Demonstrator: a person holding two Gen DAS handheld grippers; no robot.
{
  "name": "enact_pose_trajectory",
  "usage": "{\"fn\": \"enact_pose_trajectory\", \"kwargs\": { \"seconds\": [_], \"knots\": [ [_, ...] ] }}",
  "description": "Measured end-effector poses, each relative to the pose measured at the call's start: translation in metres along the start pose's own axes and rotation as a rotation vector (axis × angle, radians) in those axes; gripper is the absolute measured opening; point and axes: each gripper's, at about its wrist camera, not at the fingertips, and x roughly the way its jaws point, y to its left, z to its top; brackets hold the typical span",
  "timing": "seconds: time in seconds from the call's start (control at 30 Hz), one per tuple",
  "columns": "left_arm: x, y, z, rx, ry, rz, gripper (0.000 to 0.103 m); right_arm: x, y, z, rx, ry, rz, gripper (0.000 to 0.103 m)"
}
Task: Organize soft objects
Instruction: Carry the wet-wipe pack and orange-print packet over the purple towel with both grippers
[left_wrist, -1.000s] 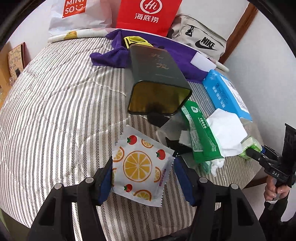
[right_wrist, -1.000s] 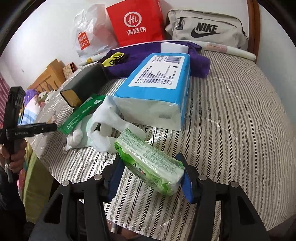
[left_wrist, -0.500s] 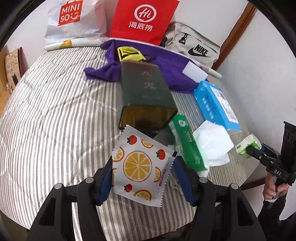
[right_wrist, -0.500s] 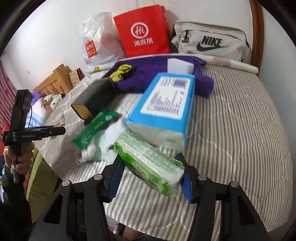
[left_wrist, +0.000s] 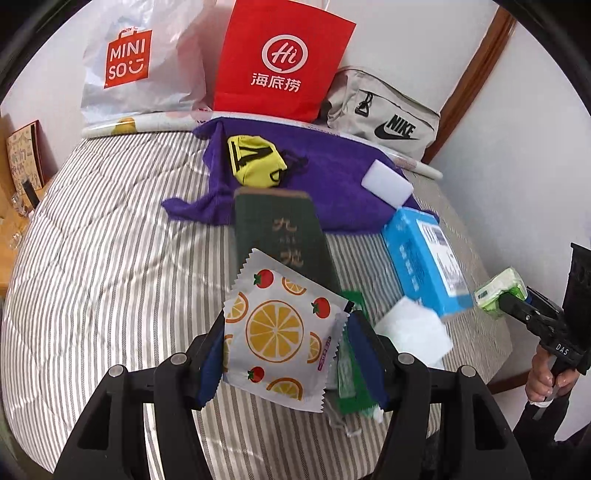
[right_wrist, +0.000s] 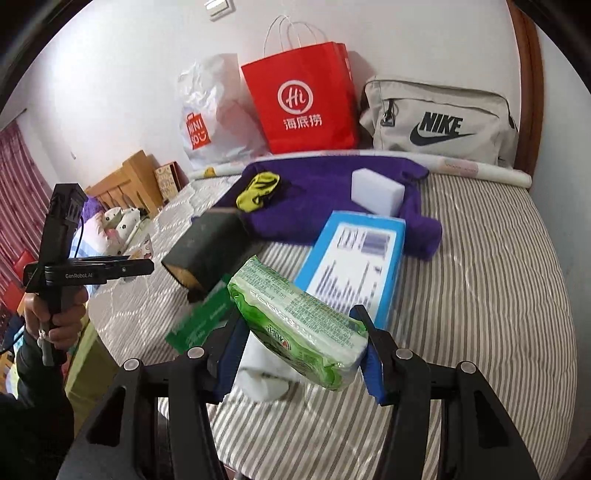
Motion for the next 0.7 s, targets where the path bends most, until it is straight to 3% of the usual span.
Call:
{"fn": "enact_pose_trajectory", "kwargs": {
  "seconds": [0.7],
  "knots": [
    [0.030,0.010,0.086,-0.069,-0.036,-0.041,0.061,0.050,-0.021,0.081,-0.001,-0.024,-0.035,0.055]
  ]
}}
